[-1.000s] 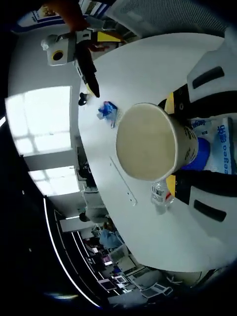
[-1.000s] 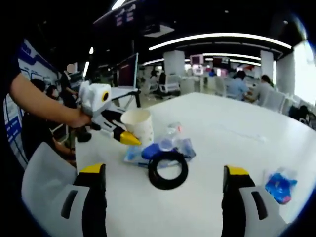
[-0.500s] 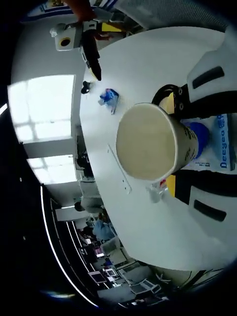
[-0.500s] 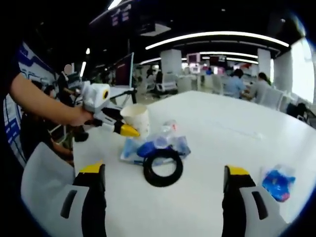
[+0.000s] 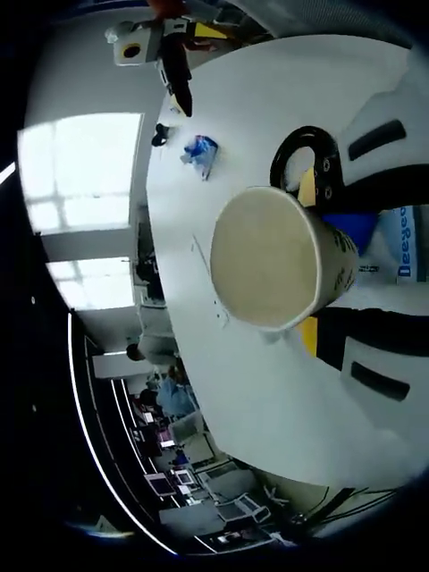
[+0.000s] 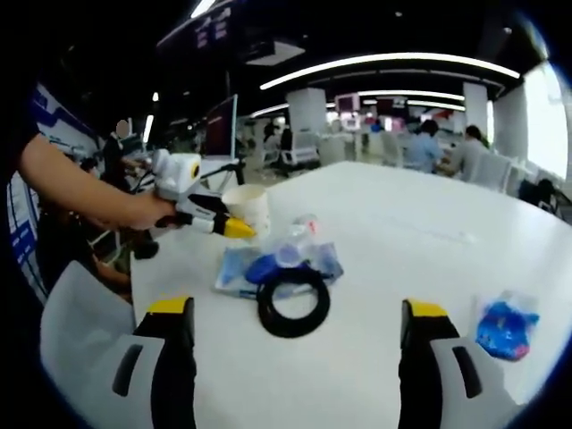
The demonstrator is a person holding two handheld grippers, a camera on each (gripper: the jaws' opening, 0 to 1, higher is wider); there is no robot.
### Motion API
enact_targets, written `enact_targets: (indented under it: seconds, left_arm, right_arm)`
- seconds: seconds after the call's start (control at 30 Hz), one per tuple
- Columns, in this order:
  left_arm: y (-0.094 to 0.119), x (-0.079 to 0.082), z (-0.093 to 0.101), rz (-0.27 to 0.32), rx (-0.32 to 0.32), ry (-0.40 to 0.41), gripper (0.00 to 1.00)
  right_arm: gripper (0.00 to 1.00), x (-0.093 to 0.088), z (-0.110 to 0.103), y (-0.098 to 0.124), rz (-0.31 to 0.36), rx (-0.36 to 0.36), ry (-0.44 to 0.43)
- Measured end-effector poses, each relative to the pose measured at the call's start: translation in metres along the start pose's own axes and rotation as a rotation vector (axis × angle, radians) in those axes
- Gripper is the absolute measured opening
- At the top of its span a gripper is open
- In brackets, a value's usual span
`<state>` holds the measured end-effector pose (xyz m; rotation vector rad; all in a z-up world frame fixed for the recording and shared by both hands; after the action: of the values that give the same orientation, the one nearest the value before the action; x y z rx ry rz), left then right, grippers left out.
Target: Arrange the tabletop items into an orderly group along one side of the table until the central work area is clear of visible clutter.
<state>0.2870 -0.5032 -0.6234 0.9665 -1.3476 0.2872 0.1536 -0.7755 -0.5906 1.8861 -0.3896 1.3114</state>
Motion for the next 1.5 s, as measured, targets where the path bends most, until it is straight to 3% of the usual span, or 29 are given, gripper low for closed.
enact_targets:
  seconds: [0.83, 1.5]
  left_arm:
    - [-0.024, -0.018, -0.036, -0.016, 0.1, 0.117, 0.4]
    - [-0.055, -0.027, -0.053, -0.046, 0.114, 0.127, 0.4]
  right_arm:
    - [0.89, -0.017, 0.01, -0.006, -0.026, 0.006, -0.053]
    - [0.87, -0.026, 0.023, -0.006, -0.045, -0.012, -0.084]
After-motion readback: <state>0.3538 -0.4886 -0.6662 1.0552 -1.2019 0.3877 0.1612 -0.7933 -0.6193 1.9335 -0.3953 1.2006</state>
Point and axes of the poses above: the point that each gripper's makers call its tool centre point, and the gripper's own axes: y roughly backward along the fingers, z roughly to its right, x roughly out of its top, the point moved 8 cm from there along y, roughly backward along the fingers, and after that the axes turned 5 degrees about x, right-handed, at the moved point
